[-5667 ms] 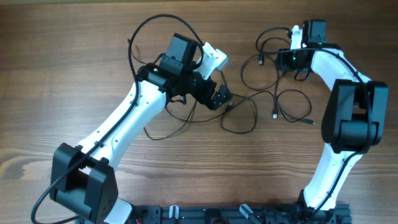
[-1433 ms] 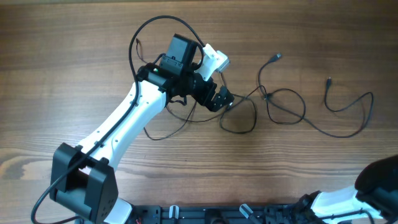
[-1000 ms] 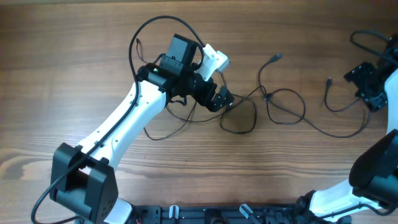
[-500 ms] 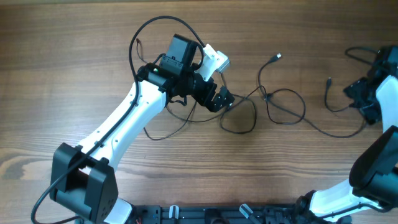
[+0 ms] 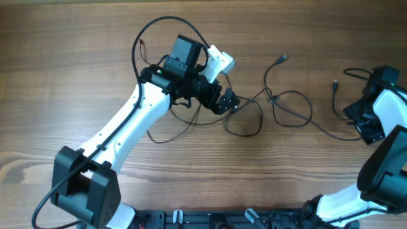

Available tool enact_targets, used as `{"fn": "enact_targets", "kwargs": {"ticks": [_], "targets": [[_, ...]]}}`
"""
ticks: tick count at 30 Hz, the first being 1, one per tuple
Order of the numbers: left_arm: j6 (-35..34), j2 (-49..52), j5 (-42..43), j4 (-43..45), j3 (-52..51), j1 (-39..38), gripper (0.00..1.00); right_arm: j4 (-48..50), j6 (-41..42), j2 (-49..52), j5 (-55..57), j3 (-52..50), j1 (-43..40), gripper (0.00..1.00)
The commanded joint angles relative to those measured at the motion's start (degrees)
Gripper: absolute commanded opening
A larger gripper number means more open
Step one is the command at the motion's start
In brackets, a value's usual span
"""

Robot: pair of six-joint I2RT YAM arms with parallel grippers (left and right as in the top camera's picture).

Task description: Untangle cables

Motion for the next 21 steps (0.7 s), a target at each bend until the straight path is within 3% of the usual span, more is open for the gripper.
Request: {"fn": "enact_targets", "kwargs": {"ticks": [1,3,4,7,14,21], "targets": [[1.31,0.76,0.9,-0.07,-0.07,-0.42,1.0,1.27,2.89,0.7,2.51,-3.28,-0.13,0.83],[1.33,0.76,0.9,-0.13,-0.07,-0.42,1.0,1.75,2.8,0.7,2.47,-4.09,-0.13,0.83],[1.31,0.76,0.9,-0.13,-0.07,-0.42,1.0,1.75,2.71,0.7,2.4,-4.15,-0.13,0.7],[1.31,0.76,0.9,-0.26,-0.07,-0.42,1.0,2.08,0.46,0.68,-1.05,-4.13,-0.13,0.04],[1.29,0.76,0.92,-0.81,-0.07,-0.42,1.0,3.52,-7.61,-0.33,-9.73,-4.13,-0.09,0.04],[1.29,0.76,0.92,-0.92,-0.07,-0.42,1.0,3.41,-17.99,-12.04,-31.34,-1.46,-0.02,0.04]]}}
